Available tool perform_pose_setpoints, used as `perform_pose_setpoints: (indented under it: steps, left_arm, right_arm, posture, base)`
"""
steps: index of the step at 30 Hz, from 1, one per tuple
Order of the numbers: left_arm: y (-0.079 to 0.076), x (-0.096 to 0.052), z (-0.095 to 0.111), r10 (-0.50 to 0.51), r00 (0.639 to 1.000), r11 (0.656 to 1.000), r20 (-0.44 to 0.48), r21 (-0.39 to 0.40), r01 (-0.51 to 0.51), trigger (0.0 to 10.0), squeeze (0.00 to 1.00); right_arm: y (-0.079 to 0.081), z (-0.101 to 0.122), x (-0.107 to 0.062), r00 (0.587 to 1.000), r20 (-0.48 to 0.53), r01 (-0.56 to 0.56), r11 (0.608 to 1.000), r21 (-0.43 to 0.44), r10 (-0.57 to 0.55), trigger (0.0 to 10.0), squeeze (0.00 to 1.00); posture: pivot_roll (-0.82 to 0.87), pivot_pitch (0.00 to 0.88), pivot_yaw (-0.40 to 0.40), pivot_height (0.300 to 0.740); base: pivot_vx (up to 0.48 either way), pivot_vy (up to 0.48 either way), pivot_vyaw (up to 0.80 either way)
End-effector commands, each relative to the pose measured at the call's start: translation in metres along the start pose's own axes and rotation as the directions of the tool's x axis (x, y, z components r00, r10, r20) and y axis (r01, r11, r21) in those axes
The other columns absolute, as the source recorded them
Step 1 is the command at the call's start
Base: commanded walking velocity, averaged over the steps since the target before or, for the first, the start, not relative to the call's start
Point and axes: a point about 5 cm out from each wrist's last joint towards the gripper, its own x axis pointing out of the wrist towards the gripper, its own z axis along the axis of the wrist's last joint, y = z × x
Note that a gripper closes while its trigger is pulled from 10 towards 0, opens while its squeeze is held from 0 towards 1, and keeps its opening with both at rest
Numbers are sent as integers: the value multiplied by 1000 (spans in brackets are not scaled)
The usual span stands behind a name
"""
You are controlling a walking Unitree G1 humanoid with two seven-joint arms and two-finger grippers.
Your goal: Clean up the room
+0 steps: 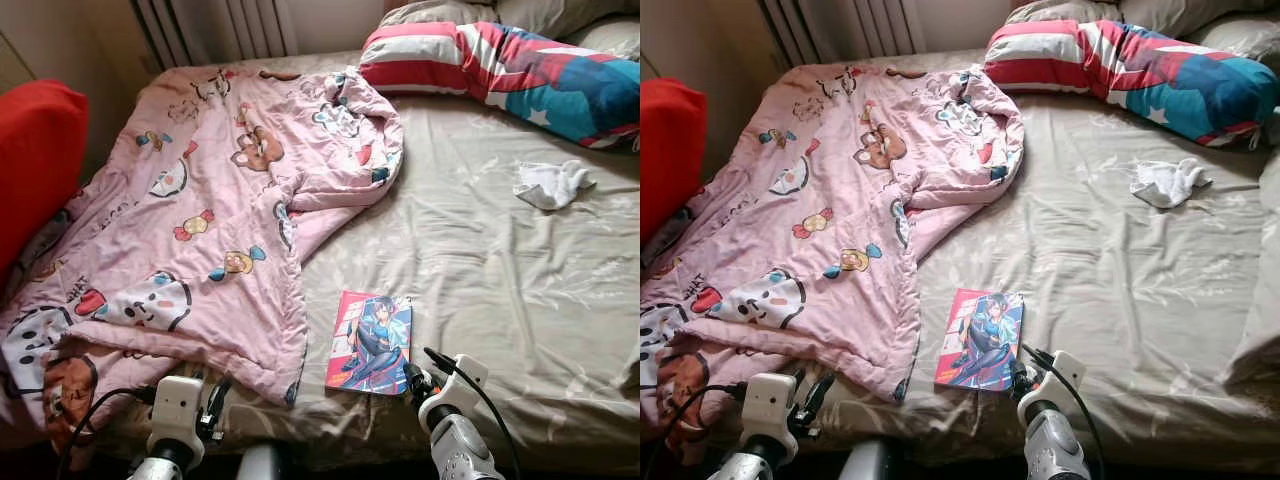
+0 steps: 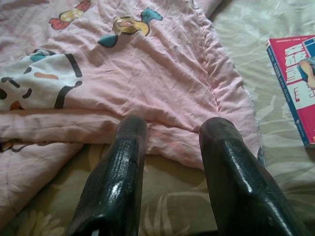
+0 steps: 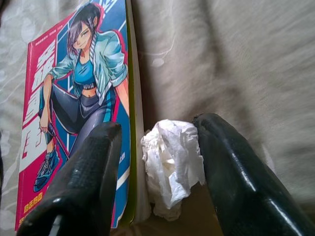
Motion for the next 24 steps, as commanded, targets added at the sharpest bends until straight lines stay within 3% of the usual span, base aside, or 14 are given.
perform_pose_setpoints:
  steps: [1, 2, 4, 6, 7, 8, 24]
  left_arm:
    - [1, -6, -6, 2, 999, 1000, -39, -7, -2, 10000, 0]
    - [1, -6, -5, 1, 999, 1000, -40, -8, -2, 10000, 0]
    - [1, -6, -5, 0, 999, 1000, -42, -8, -1, 10000, 0]
    - [1, -6, -5, 0, 999, 1000, -45, -9, 0, 10000, 0]
    - [1, -6, -5, 0, 999, 1000, -45, -9, 0, 10000, 0]
    - [1, -6, -5, 0, 999, 1000, -47, -8, 0, 10000, 0]
    - [3, -7, -4, 1, 999, 1000, -53, 4, -1, 10000, 0]
  right_arm:
    - [-4, -14, -4, 998, -55, 15, 1000, 18, -14, 10000, 0]
    - [-4, -14, -4, 998, -56, 15, 1000, 17, -14, 10000, 0]
    - [-5, -14, -5, 998, -56, 16, 1000, 18, -15, 5608, 0]
    - [-6, -16, -5, 998, -58, 21, 1000, 19, -20, 3373, 0]
    - [-7, -16, -6, 998, -59, 23, 1000, 20, -22, 3373, 0]
    - [-8, -18, -7, 998, -62, 30, 999, 20, -28, 0, 0]
    - [-10, -26, -11, 997, -58, 48, 999, 6, -48, 0, 0]
  posture:
    - [150, 289, 138, 616]
    - [150, 290, 138, 616]
    - [151, 291, 139, 616]
    - [152, 295, 140, 616]
    - [152, 295, 141, 616]
    - [154, 296, 142, 616]
    - [158, 294, 148, 616]
  base:
    - [0, 0, 0]
    - [0, 0, 0]
    - [0, 0, 0]
    - [0, 0, 0]
    - [0, 0, 0]
    - [0, 0, 0]
    - [0, 0, 0]
